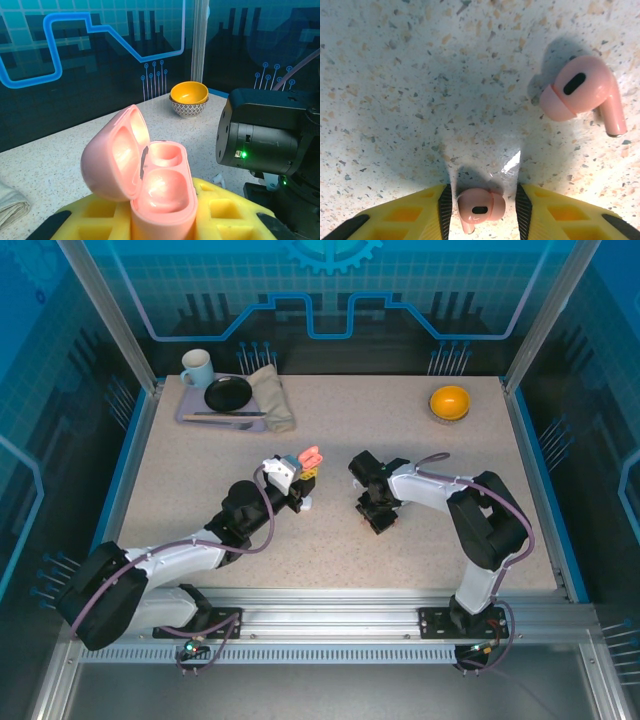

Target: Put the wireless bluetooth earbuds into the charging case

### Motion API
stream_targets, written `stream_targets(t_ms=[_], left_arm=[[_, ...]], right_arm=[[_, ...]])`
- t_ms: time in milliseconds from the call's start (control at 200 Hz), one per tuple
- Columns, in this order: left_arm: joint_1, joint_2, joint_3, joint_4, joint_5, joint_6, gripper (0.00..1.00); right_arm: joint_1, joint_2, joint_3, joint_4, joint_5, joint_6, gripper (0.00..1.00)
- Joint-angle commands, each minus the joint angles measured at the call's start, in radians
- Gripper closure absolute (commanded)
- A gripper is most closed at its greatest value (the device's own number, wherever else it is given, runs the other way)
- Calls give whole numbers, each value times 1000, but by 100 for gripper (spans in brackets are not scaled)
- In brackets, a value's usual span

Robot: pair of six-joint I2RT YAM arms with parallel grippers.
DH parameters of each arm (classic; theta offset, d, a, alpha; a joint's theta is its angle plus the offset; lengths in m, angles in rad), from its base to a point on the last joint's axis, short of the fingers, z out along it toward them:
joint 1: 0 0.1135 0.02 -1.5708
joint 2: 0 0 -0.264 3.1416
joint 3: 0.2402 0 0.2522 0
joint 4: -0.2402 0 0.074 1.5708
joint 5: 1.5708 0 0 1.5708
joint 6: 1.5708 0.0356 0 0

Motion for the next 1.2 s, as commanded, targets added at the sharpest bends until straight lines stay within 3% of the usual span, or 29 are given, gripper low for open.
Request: stream_targets(t_ms=[0, 625, 1196], left_arm=[[-6, 7, 23, 53, 23, -12, 100], [-5, 4, 15, 57, 18, -10, 100], [-6, 0, 13, 53, 15, -14, 100]], right_arm=[[-1, 9, 15, 19, -16, 26, 59], [5, 38, 22, 5, -14, 36, 60], [2, 15, -3, 6, 6, 3, 70]])
